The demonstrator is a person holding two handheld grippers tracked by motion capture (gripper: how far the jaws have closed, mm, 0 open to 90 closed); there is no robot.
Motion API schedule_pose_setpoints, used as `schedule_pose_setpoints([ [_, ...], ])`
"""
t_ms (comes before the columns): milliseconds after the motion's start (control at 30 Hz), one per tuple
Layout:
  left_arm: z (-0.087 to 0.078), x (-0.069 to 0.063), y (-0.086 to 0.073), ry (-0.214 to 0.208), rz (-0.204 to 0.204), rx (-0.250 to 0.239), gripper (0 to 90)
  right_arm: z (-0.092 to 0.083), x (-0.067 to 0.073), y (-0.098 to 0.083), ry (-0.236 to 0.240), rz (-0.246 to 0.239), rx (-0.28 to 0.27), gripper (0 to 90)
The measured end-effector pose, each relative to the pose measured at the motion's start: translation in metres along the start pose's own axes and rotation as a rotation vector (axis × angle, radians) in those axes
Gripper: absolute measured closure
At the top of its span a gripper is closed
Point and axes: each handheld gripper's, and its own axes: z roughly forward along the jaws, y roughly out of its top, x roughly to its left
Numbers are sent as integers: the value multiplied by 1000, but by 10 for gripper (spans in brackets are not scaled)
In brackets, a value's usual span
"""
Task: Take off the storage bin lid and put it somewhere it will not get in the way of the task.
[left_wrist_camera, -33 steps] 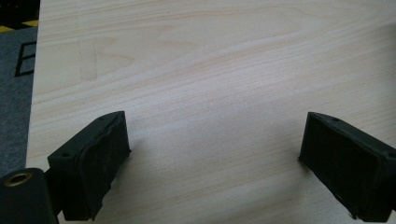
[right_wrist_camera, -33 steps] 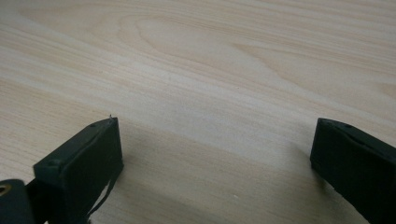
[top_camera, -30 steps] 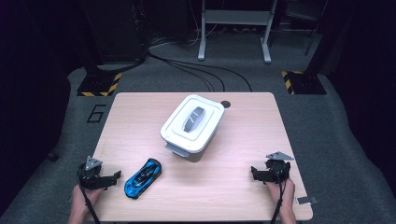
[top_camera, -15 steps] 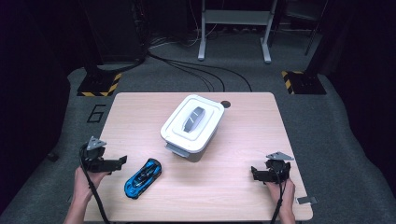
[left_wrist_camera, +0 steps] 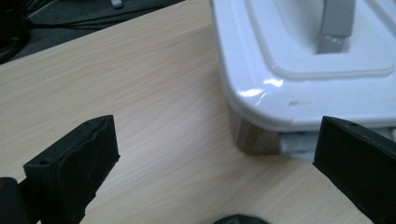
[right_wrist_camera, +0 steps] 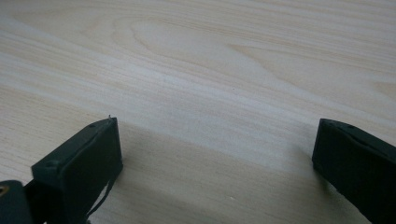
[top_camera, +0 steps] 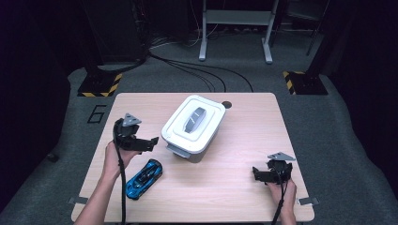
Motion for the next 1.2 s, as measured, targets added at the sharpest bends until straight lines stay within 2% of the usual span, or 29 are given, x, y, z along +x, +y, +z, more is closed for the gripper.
schedule_pose_setpoints([
  [133, 12, -13, 18, -16, 30, -1, 0, 0, 0, 0, 1, -1, 0, 8],
  [167, 17, -19, 23, -11, 30, -20, 0, 0, 0, 0, 1, -1, 0, 8],
  [200, 20, -22, 27, -15, 46, -14, 1, 0, 0, 0, 1, -1, 0, 8],
  [233, 22, -24, 31, -18, 42, -15, 1, 0, 0, 0, 1, -1, 0, 8],
  [467, 44, -49, 62, -39, 101, 0, 1, 0, 0, 0, -2, -3, -1, 9],
  [567, 55, -59, 71, -49, 99, -8, 2, 0, 0, 0, 2, -2, 0, 9],
  [633, 61, -63, 76, -62, 116, 2, 19, 0, 0, 0, 2, -3, 0, 9],
  [833, 81, -74, 86, -52, 153, -1, 240, 0, 0, 0, 4, -2, -1, 10],
  [1000, 92, -78, 95, -30, 172, 0, 401, 0, -1, 0, 0, -1, -2, 13],
  [1067, 94, -79, 99, -30, 178, 6, 453, 0, -1, 0, -1, -1, -2, 14],
  [1133, 96, -81, 102, -16, 210, 20, 508, -1, 0, 0, 0, 0, -2, 15],
  [1200, 100, -83, 103, -25, 218, 33, 555, 0, -1, 0, 0, 0, -2, 16],
])
